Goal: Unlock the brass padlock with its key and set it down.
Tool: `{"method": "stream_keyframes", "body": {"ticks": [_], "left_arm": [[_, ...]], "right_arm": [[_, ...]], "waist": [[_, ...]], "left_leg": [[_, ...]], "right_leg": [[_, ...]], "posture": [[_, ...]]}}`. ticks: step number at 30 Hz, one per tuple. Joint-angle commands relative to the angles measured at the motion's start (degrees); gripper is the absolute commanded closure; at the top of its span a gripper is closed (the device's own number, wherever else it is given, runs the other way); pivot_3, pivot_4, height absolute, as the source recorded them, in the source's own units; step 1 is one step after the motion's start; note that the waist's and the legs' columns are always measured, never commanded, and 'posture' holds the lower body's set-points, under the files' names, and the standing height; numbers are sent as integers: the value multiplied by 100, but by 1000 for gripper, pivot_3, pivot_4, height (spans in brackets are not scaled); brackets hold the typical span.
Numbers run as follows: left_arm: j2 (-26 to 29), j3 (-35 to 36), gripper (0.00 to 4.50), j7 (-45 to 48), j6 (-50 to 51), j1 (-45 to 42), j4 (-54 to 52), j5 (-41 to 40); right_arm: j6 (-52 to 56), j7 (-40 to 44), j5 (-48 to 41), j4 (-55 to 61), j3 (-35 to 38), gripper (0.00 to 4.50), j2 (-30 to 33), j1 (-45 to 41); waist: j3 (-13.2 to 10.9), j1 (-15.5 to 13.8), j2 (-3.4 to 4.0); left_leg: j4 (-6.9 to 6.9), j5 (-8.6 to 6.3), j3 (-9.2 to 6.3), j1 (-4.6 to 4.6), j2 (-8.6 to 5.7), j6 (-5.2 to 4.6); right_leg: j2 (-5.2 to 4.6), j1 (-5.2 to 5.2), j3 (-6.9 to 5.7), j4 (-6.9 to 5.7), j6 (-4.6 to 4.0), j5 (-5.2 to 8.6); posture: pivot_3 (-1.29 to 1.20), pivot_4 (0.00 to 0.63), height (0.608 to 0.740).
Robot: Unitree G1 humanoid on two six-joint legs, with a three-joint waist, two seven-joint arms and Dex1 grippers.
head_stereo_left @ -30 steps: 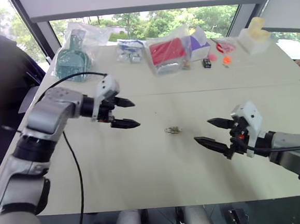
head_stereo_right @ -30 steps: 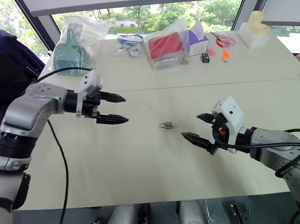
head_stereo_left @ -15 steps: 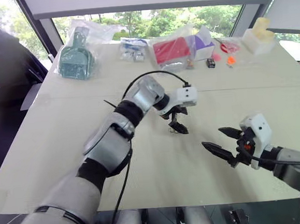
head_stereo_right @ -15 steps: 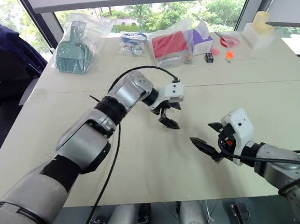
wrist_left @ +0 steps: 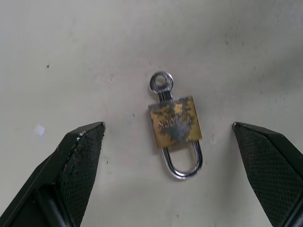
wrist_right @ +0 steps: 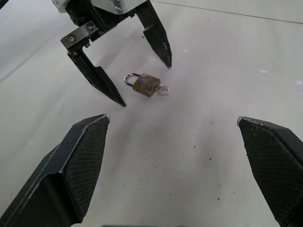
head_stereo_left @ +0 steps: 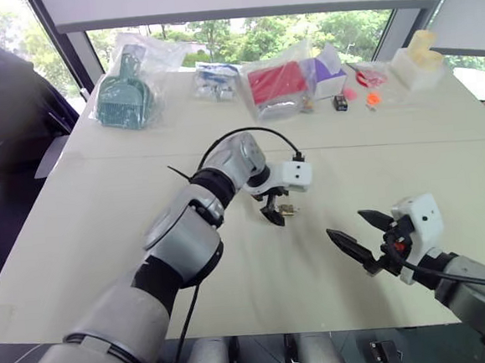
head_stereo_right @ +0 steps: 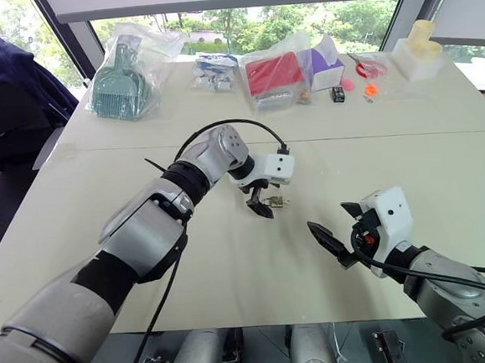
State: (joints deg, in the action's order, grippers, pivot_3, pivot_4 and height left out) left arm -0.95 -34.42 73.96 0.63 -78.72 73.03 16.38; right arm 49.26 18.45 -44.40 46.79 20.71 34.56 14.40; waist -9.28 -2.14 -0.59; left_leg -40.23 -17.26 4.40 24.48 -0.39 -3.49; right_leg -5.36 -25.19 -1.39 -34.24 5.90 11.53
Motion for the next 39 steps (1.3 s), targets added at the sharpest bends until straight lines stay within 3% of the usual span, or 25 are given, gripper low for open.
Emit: {"method": "stream_keyframes", "body": {"ticks": [1,6,7,13,18,24,39], "left_arm": [[28,-33,1298,160,48,128,72,290],[-115,142,3656,49,222,184,90,300],[-134,172,3849,36,255,187,93,304],[-142,209,3843,67,190,246,57,415],[-87,224,1402,215,138,273,-9,468],[-229,543,1402,277,478,163,-51,283],[-469,772,1402,-730,528,135,43,444]], "right_arm": [[-166,-37,48,28,-50,0,-53,-129],[-192,-29,53,-14,-84,0,-42,-162],[-189,-32,52,-13,-89,0,-42,-162],[-190,-21,75,-34,-116,0,-55,-141],[-220,11,101,-76,-106,0,-61,-92],[-250,35,133,-120,-124,0,-51,-98],[-329,-22,240,-111,-273,0,-152,-61]], "waist": [[1,-3,0],[2,-13,1],[3,-14,1],[6,-18,1],[10,-22,3],[10,-18,3],[10,-26,3]], "left_leg": [[0,0,0,-1,0,0],[-1,0,0,-3,0,0],[-1,0,0,-3,0,0],[-7,0,-1,-13,-2,0],[-7,0,-2,-19,-2,0],[-19,0,-3,-25,-3,0],[-53,-5,-8,-14,-8,-6]], "right_leg": [[0,1,0,0,0,0],[0,6,0,1,0,0],[0,7,0,1,0,0],[-3,23,-2,3,0,0],[-4,29,-3,3,0,0],[-8,40,-4,3,-1,0],[-17,49,-11,2,1,-1]], "posture": [[0,150,740],[0,150,740],[0,150,740],[0,150,740],[0,150,740],[0,150,740],[0,150,740]]}}
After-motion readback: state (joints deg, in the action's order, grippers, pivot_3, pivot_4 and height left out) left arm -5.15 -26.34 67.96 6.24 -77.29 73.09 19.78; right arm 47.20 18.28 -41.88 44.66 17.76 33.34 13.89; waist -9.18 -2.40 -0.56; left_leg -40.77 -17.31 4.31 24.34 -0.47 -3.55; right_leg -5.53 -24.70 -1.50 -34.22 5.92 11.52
